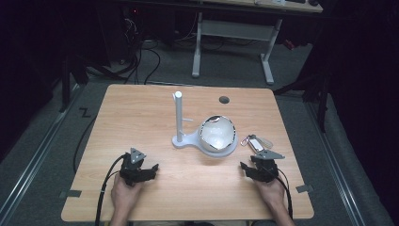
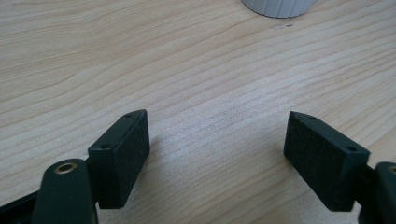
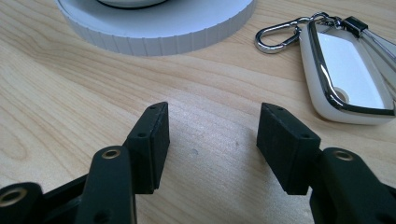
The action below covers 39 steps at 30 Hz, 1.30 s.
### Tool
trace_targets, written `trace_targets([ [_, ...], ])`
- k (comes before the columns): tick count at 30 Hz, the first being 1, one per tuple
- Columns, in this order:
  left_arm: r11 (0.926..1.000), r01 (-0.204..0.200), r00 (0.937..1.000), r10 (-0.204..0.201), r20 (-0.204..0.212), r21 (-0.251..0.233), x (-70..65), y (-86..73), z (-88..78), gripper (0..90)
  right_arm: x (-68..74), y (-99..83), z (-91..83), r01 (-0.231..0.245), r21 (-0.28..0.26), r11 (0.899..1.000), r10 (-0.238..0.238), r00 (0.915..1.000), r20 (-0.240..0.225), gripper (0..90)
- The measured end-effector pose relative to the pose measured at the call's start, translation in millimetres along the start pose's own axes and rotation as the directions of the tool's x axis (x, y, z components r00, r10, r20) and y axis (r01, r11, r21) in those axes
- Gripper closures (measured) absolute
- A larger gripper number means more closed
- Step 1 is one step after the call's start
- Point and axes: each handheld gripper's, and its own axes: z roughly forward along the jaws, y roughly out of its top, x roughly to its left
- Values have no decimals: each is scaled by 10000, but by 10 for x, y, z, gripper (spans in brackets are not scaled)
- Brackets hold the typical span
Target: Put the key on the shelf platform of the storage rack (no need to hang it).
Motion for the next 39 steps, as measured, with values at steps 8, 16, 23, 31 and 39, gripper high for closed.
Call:
trace_targets([
  [8,10000,-1,10000,1,16,4,1,0,-1,227,-2,-8,-41,-94,18,10000,94,9999,-33,462],
  [16,10000,-6,10000,6,-1,3,0,0,0,228,-40,-68,-146,-191,-377,9991,189,9998,-40,473],
  [23,10000,-7,10000,7,-3,3,-1,0,0,228,-103,-132,-238,-529,-458,9976,526,9986,-77,489],
  [31,10000,-8,10000,8,-2,4,-1,0,0,228,-219,-191,-351,-917,-619,9939,916,9958,-42,498],
  [39,10000,-7,10000,7,-4,4,-1,0,0,228,-354,-191,-440,-1243,-727,9896,1255,9920,129,514],
])
